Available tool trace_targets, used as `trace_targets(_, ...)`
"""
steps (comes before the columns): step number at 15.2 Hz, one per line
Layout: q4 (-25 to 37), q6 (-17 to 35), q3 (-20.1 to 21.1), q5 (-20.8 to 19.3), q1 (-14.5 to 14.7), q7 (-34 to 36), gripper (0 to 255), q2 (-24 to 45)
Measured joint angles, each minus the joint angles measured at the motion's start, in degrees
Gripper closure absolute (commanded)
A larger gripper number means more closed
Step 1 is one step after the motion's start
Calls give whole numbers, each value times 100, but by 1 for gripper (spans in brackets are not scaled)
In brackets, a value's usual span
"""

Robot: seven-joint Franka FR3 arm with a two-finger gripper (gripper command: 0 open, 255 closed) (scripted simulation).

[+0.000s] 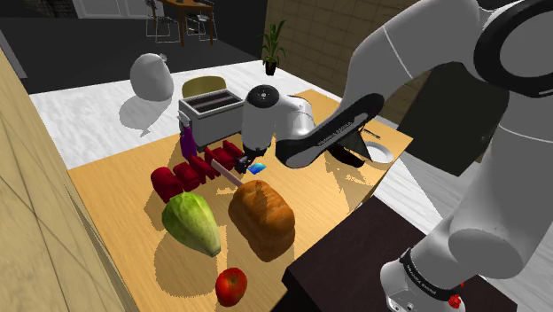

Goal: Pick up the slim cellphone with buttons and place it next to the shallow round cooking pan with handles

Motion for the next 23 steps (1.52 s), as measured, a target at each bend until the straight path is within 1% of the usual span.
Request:
trace_targets(2,343,35,-160,-508,209,348,0,480)
trace_targets(4,744,51,-331,-915,395,572,0,959)
trace_targets(7,1331,20,-535,-1385,693,842,0,1604)
trace_targets(9,1752,-17,-647,-1625,887,973,0,2035)
trace_targets(11,1914,22,-727,-1757,942,1037,0,2237)
trace_targets(17,2315,155,-882,-1934,962,1092,0,2725)
trace_targets(23,2388,162,-897,-1949,975,1102,0,2805)
